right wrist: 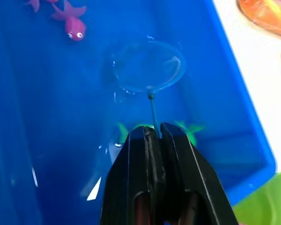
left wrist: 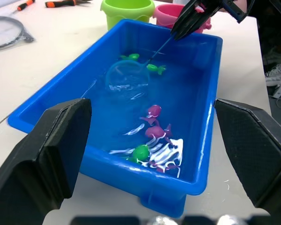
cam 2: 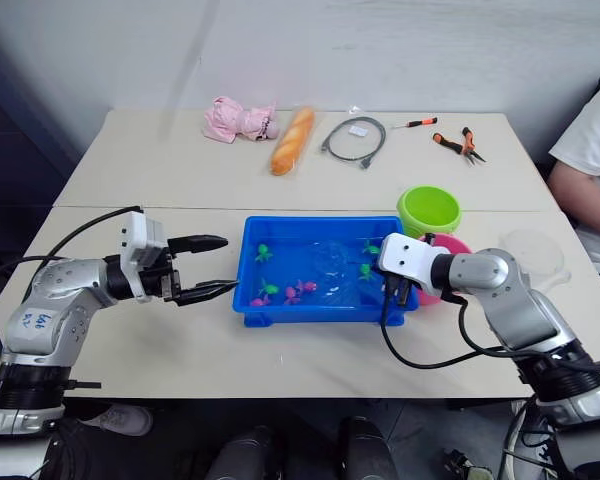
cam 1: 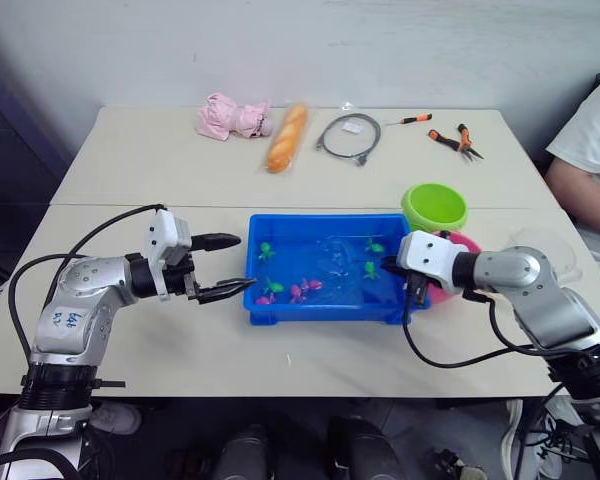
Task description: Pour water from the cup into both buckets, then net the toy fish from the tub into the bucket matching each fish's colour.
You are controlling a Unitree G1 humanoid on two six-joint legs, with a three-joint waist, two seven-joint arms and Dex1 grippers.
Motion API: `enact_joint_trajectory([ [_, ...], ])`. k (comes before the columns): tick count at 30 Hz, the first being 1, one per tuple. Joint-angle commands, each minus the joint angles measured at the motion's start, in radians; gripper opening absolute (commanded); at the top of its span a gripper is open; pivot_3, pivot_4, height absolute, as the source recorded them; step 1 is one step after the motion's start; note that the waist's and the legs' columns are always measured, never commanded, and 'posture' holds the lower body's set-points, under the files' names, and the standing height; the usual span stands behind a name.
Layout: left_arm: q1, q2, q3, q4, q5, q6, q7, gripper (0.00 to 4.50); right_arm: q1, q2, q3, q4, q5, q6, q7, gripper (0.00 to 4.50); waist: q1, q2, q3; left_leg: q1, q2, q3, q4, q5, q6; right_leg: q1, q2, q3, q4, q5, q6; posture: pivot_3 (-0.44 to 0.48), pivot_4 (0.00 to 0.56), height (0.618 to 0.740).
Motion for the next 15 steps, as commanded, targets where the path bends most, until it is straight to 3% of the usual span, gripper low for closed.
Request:
enact_joint_trajectory([
  [1,0.013,0.016,0.016,-0.046,-0.005,0.002,0.005,4.47,-0.017,0.009,-0.003,-0.026,0.000,0.010,0.060,0.00,0.000,0.000,0.000,0.000,0.000,0.000,0.000,0.000,0.000,0.000,0.000,0.000,0.000,0.000,0.000,0.000,0.150,0.738],
  [15,0.037,0.011,0.019,-0.085,-0.013,0.016,0.025,4.47,0.012,0.117,-0.124,-0.115,0.137,0.288,0.070,0.00,0.000,0.000,0.000,0.001,0.000,-0.001,0.000,0.000,-0.001,0.000,0.000,0.000,0.000,0.000,0.000,0.000,0.150,0.738],
])
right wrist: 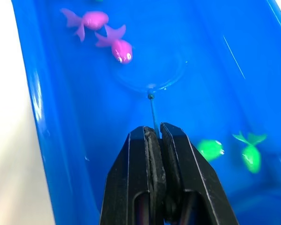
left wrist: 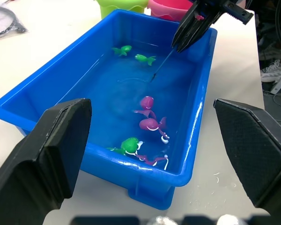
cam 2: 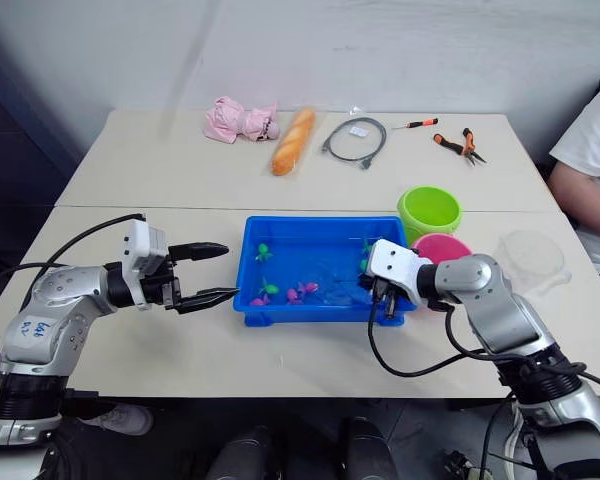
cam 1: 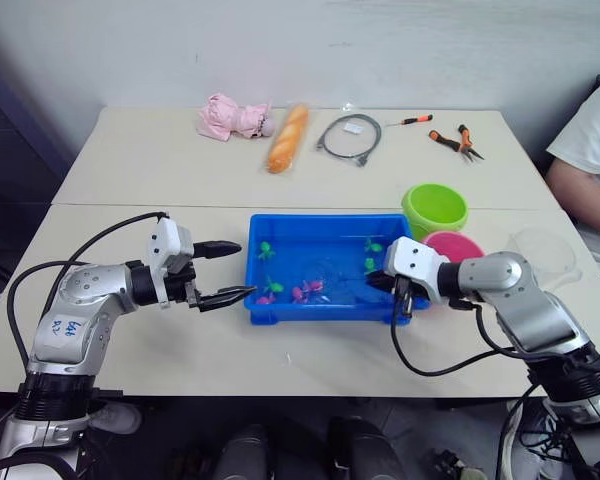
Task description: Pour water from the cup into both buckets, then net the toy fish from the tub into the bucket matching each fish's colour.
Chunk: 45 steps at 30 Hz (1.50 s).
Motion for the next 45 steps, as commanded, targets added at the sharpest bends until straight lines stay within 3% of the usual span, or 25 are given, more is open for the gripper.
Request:
enact_joint_trajectory([
  [1,-0.007,0.006,0.015,-0.032,-0.014,-0.004,0.001,4.47,-0.003,0.006,-0.087,-0.063,0.092,0.087,0.005,0.00,0.000,0.000,0.000,0.000,0.000,0.000,0.000,0.000,0.000,0.000,0.000,0.000,0.000,0.000,0.000,0.000,0.150,0.738],
  [9,-0.008,0.000,0.015,-0.014,-0.012,-0.020,-0.006,4.47,0.035,-0.028,-0.183,-0.179,0.240,0.239,0.037,0.00,0.001,0.000,0.000,0.000,0.000,-0.001,0.000,0.000,0.000,0.000,0.000,0.000,0.000,0.000,0.000,0.000,0.150,0.738],
  [16,-0.023,-0.021,0.023,-0.006,-0.030,-0.021,-0.003,4.47,0.107,-0.058,-0.298,-0.240,0.299,0.219,0.027,0.00,0.002,0.000,0.000,0.000,0.000,-0.001,0.000,-0.001,0.000,0.000,-0.001,0.000,-0.001,0.000,0.000,0.000,0.150,0.738],
  [29,-0.165,-0.161,0.024,0.022,-0.137,0.060,0.048,4.47,0.395,-0.072,-0.683,-0.438,0.448,0.262,-0.070,0.00,0.007,0.000,0.000,0.001,0.000,0.000,0.000,-0.001,0.000,0.002,0.000,0.000,-0.001,0.000,0.000,0.000,0.150,0.738],
  [34,-0.194,-0.169,-0.044,0.077,-0.096,0.043,-0.011,4.47,0.527,-0.052,-0.869,-0.529,0.513,0.290,-0.128,0.00,0.008,0.000,0.000,0.002,0.000,0.000,-0.001,0.000,-0.001,0.002,0.002,0.000,-0.001,0.000,0.000,0.000,0.150,0.738],
  [40,-0.253,-0.219,-0.085,0.135,-0.091,0.030,-0.041,4.47,0.774,0.031,-1.116,-0.545,0.476,0.178,-0.125,0.00,0.028,0.000,0.000,0.002,0.000,0.000,0.000,-0.001,0.000,0.003,0.002,0.001,-0.002,0.000,0.001,0.000,0.150,0.738],
  [45,-0.269,-0.249,-0.103,0.176,-0.067,0.000,-0.057,4.47,0.877,0.092,-1.140,-0.476,0.350,-0.022,-0.152,0.00,0.025,0.000,0.000,0.003,-0.001,0.002,0.000,-0.001,0.001,0.004,0.003,0.002,-0.002,0.000,0.001,0.000,0.150,0.738],
])
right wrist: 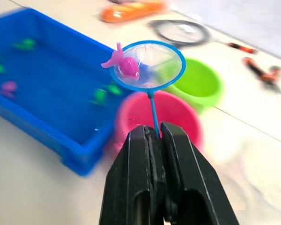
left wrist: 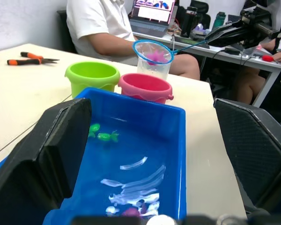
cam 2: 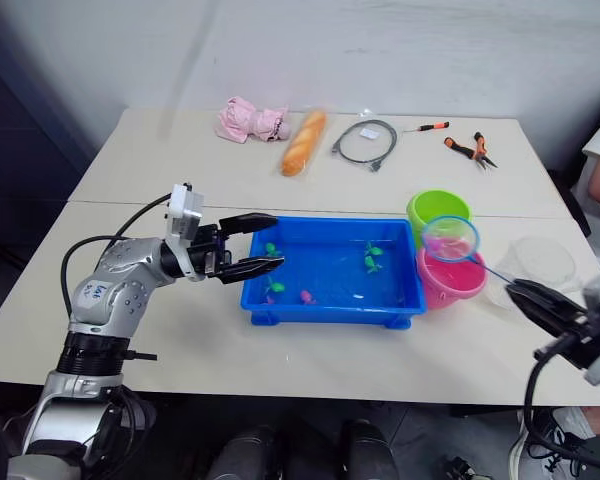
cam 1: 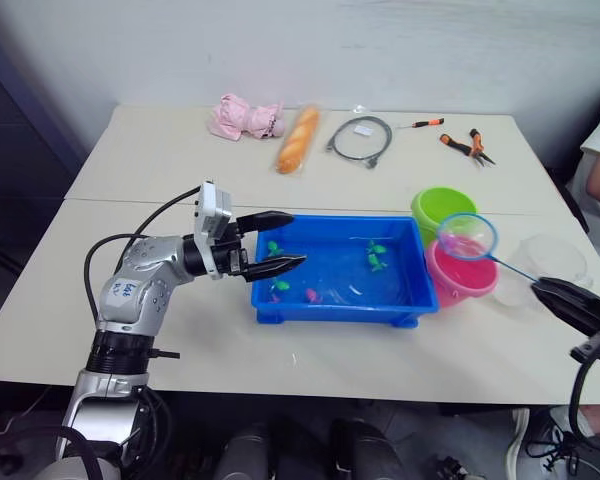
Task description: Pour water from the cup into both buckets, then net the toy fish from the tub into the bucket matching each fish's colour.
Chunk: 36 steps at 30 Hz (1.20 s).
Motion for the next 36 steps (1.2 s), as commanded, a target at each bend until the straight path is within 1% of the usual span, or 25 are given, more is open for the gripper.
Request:
enact_joint_trajectory([
  [1,-0.020,-0.015,-0.015,0.010,0.016,-0.036,-0.021,4.47,0.032,0.043,-0.013,0.043,-0.113,-0.170,-0.044,0.00,-0.004,0.000,0.000,0.000,0.000,0.000,0.000,0.000,0.000,0.000,0.000,0.000,0.000,0.000,0.000,0.000,0.150,0.738],
  [5,-0.016,-0.021,-0.018,0.011,0.023,-0.045,-0.022,4.47,0.044,0.076,0.047,0.100,-0.246,-0.344,-0.100,0.00,-0.009,0.000,0.000,0.001,0.000,0.001,0.000,0.001,-0.001,0.000,0.001,0.001,0.001,0.000,0.000,0.000,0.150,0.738],
  [8,0.001,-0.022,-0.014,-0.004,0.024,-0.044,-0.011,4.47,0.046,0.076,0.085,0.133,-0.336,-0.471,-0.129,0.00,-0.011,0.000,0.000,0.002,0.001,0.001,0.000,0.001,-0.002,0.000,0.001,0.002,0.002,0.000,0.000,0.000,0.150,0.738],
  [14,0.043,-0.018,-0.018,-0.037,0.035,-0.048,0.005,4.47,0.027,0.055,0.165,0.257,-0.544,-0.706,-0.234,0.00,-0.012,0.000,0.000,0.002,0.000,0.001,0.000,0.001,-0.002,0.000,0.001,0.002,0.002,0.000,0.000,0.000,0.150,0.738],
  [19,0.048,-0.023,-0.016,-0.054,0.038,-0.042,0.020,4.47,0.012,0.041,0.238,0.303,-0.731,-0.809,-0.353,0.00,-0.014,0.000,0.000,0.002,0.001,0.001,0.000,0.002,-0.003,0.000,0.001,0.002,0.002,0.000,0.000,0.000,0.150,0.738],
  [21,0.053,-0.021,-0.014,-0.062,0.035,-0.039,0.024,4.47,0.011,0.014,0.258,0.304,-0.853,-0.888,-0.417,0.00,-0.014,0.001,0.000,0.002,0.001,0.001,0.000,0.002,-0.003,0.000,0.001,0.002,0.002,0.000,0.000,0.000,0.150,0.738],
  [23,0.063,-0.017,-0.014,-0.070,0.034,-0.037,0.025,4.47,0.004,-0.002,0.288,0.304,-0.955,-0.921,-0.474,0.00,-0.017,0.001,0.000,0.002,0.001,0.001,0.000,0.002,-0.003,-0.001,0.001,0.002,0.002,0.000,0.000,0.000,0.150,0.738],
  [28,0.054,-0.027,-0.007,-0.068,0.043,-0.060,0.043,4.47,-0.004,-0.019,0.326,0.327,-1.110,-0.952,-0.590,0.00,-0.020,0.001,0.000,0.002,0.001,0.001,0.000,0.003,-0.005,0.000,0.001,0.002,0.002,0.000,0.000,0.000,0.150,0.738],
  [32,0.057,-0.027,-0.002,-0.074,0.040,-0.067,0.054,4.47,0.029,-0.049,0.354,0.339,-1.179,-1.041,-0.652,0.00,-0.023,0.001,0.000,0.002,0.001,0.001,0.000,0.003,-0.005,0.000,0.001,0.002,0.002,0.000,0.000,0.000,0.150,0.738],
  [36,0.062,-0.032,0.003,-0.076,0.043,-0.087,0.068,4.47,0.049,-0.050,0.359,0.362,-1.205,-1.047,-0.702,0.00,-0.023,0.001,0.000,0.002,0.001,0.001,0.000,0.003,-0.005,0.000,0.002,0.002,0.002,0.000,0.000,0.000,0.150,0.738],
])
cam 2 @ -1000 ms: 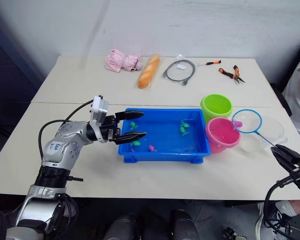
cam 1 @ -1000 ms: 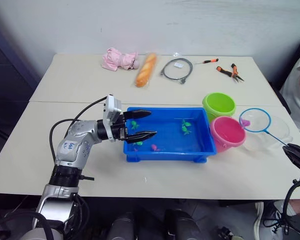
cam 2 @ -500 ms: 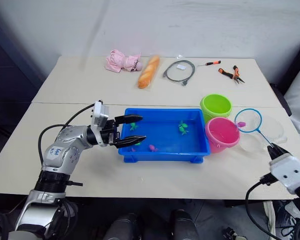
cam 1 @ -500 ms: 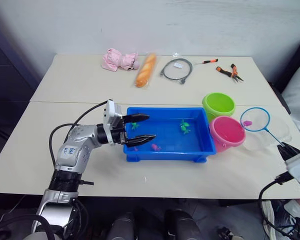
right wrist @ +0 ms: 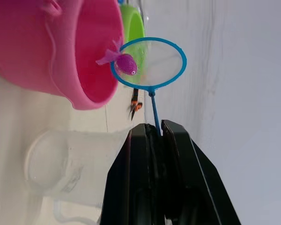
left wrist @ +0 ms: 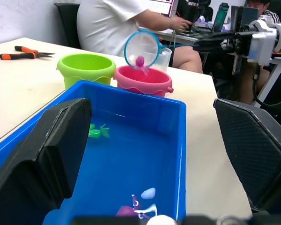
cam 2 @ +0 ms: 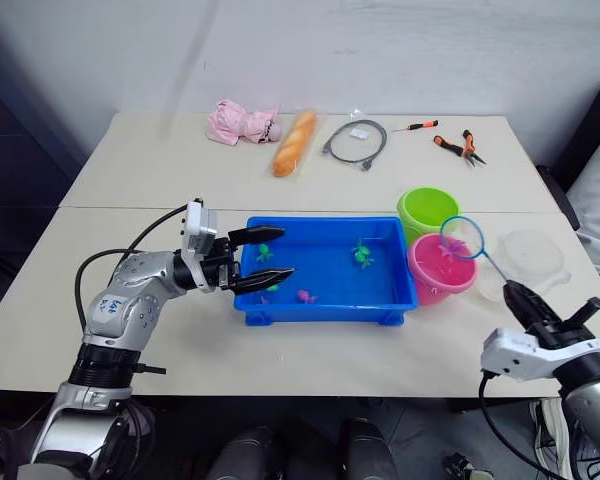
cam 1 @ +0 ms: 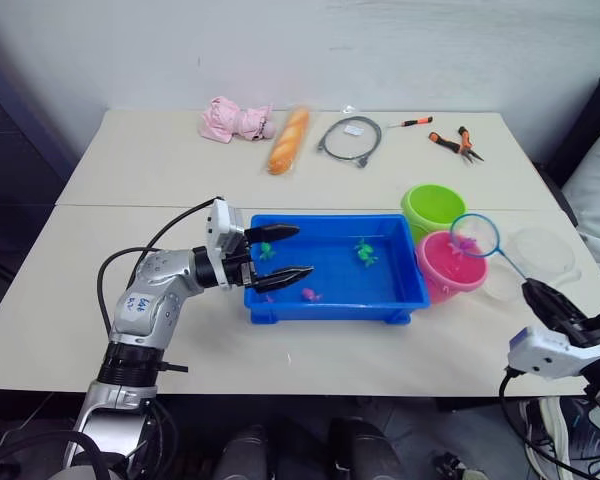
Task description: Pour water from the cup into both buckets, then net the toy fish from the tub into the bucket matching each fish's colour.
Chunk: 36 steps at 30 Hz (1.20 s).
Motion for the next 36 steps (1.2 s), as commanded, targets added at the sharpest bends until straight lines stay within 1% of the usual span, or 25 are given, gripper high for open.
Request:
enact_joint_trajectory([
  [1,-0.001,-0.001,0.023,-0.035,-0.001,-0.031,0.012,4.47,0.002,-0.009,-0.023,0.010,-0.014,-0.010,-0.056,0.00,0.000,0.000,0.000,0.000,0.000,0.000,0.000,0.000,0.000,0.000,0.000,0.000,0.000,0.000,0.000,0.000,0.150,0.738],
  [6,0.000,-0.003,0.023,-0.034,-0.001,-0.041,0.019,4.47,-0.028,-0.015,-0.023,-0.007,-0.018,-0.032,-0.108,0.00,-0.002,0.000,0.000,0.000,0.000,0.000,0.000,0.000,0.000,0.000,0.000,0.000,0.000,0.000,0.000,0.000,0.150,0.738],
  [10,0.011,-0.004,0.025,-0.047,-0.003,-0.044,0.031,4.47,0.008,0.018,0.006,-0.011,-0.070,-0.028,-0.145,0.00,-0.001,0.000,0.000,0.000,0.000,0.000,0.000,0.001,0.000,0.000,0.000,0.000,0.000,0.000,0.000,0.000,0.150,0.738],
  [13,0.023,-0.003,0.023,-0.064,-0.007,-0.040,0.037,4.47,0.024,0.029,0.023,-0.008,-0.070,-0.023,-0.150,0.00,0.000,0.000,0.000,0.000,0.000,0.000,0.000,0.001,0.000,0.000,0.000,0.000,0.000,0.000,0.000,0.000,0.150,0.738],
  [18,0.034,0.006,0.028,-0.074,-0.012,-0.030,0.033,4.47,0.004,-0.002,-0.021,0.043,-0.056,0.000,-0.181,0.00,-0.001,0.000,0.000,0.000,0.000,0.000,0.000,0.001,0.000,0.000,0.000,0.000,0.000,0.000,0.000,0.000,0.150,0.738],
  [20,0.034,0.009,0.023,-0.071,-0.011,-0.027,0.025,4.47,0.023,-0.020,0.036,0.038,-0.042,-0.063,-0.162,0.00,-0.002,0.000,0.000,0.000,0.000,0.000,0.000,0.001,0.000,0.000,0.000,0.000,0.000,0.000,0.000,0.000,0.150,0.738],
  [21,0.033,0.009,0.018,-0.070,-0.008,-0.028,0.019,4.47,0.030,-0.023,0.040,0.048,-0.041,-0.072,-0.166,0.00,-0.002,0.000,0.000,0.000,0.000,0.000,0.000,0.001,0.000,0.000,0.000,0.000,0.000,0.000,0.000,0.000,0.150,0.738],
  [24,0.028,0.005,0.018,-0.067,-0.007,-0.029,0.021,4.47,0.017,-0.024,-0.013,0.104,-0.050,-0.025,-0.209,0.00,-0.001,0.000,0.000,0.000,0.001,0.000,-0.001,0.002,-0.001,0.000,0.001,0.000,0.000,0.000,-0.001,0.000,0.150,0.738],
  [27,0.034,-0.003,0.017,-0.078,-0.010,-0.024,0.032,4.47,0.047,-0.030,0.006,0.097,-0.055,-0.061,-0.213,0.00,0.000,0.000,0.000,0.000,0.000,0.000,0.000,0.002,-0.001,0.000,0.000,0.000,0.000,0.000,-0.001,0.000,0.150,0.738],
  [30,0.039,-0.004,0.017,-0.082,-0.011,-0.022,0.035,4.47,0.056,-0.028,-0.015,0.080,-0.064,-0.057,-0.235,0.00,-0.001,0.000,0.000,0.000,0.000,0.000,-0.001,0.002,-0.001,0.000,0.000,0.000,0.000,0.000,-0.001,0.000,0.150,0.738],
  [32,0.041,-0.006,0.019,-0.082,-0.013,-0.019,0.038,4.47,0.070,-0.039,0.007,0.058,-0.063,-0.096,-0.227,0.00,-0.001,0.000,0.000,0.000,0.000,0.000,-0.001,0.002,-0.001,0.000,0.000,0.000,0.001,0.000,-0.001,0.000,0.150,0.738],
  [35,0.037,-0.004,0.014,-0.077,-0.008,-0.026,0.028,4.47,0.063,-0.033,-0.037,0.087,-0.062,-0.057,-0.249,0.00,-0.002,0.000,0.000,0.001,0.001,0.000,-0.001,0.002,-0.001,0.000,0.001,0.000,0.001,0.000,-0.001,0.000,0.150,0.738],
  [36,0.033,-0.008,0.017,-0.075,-0.010,-0.023,0.034,4.47,0.072,-0.050,-0.023,0.085,-0.073,-0.090,-0.250,0.00,-0.002,0.000,0.000,0.001,0.000,0.000,-0.001,0.002,-0.001,0.000,0.001,0.000,0.001,0.000,-0.001,0.000,0.150,0.738],
])
